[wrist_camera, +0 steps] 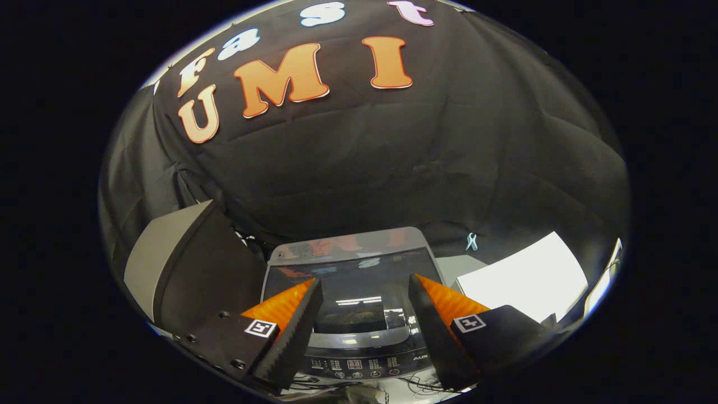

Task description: Put the clothes into the washing machine and then close the washing machine lid.

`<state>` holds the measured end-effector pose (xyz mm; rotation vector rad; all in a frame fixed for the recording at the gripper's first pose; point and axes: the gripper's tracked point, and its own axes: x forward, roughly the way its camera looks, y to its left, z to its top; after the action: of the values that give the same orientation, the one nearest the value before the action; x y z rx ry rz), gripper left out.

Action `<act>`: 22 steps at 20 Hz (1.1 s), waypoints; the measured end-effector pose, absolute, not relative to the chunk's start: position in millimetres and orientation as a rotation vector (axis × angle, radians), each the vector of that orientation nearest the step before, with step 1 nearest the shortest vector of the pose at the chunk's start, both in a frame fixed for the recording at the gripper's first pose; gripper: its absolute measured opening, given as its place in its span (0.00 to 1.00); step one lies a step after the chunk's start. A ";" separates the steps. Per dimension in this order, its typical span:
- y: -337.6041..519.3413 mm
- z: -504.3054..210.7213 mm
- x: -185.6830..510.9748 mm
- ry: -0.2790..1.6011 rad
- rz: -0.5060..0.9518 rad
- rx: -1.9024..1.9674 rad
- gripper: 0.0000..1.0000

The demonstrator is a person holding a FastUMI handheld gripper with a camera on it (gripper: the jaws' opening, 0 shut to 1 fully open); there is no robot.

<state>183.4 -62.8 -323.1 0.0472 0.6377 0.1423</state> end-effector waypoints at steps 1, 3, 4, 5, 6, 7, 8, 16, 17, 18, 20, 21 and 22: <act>-66.1 -319.1 183.6 0.629 0.140 0.048 0.99; -71.8 -308.8 184.5 0.612 0.139 0.051 0.99; -73.5 -303.0 185.3 0.603 0.139 0.052 0.99; -76.3 -296.1 185.9 0.594 0.141 0.051 0.99; -78.4 -287.9 187.9 0.582 0.142 0.049 0.99; -83.2 -280.6 189.2 0.571 0.141 0.045 0.99; -85.7 -271.4 191.0 0.557 0.140 0.043 0.99; -102.1 -206.7 202.8 0.462 0.115 0.039 0.99; -103.4 -198.6 205.0 0.450 0.112 0.038 0.99; -106.1 -188.5 205.5 0.436 0.108 0.034 0.99; -111.7 -164.5 205.6 0.397 0.098 0.026 0.99; -113.3 -151.9 204.9 0.378 0.097 0.030 0.99; -113.0 -139.1 203.8 0.361 0.099 0.036 0.99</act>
<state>203.8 -113.0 -139.1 0.0363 0.3606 0.0993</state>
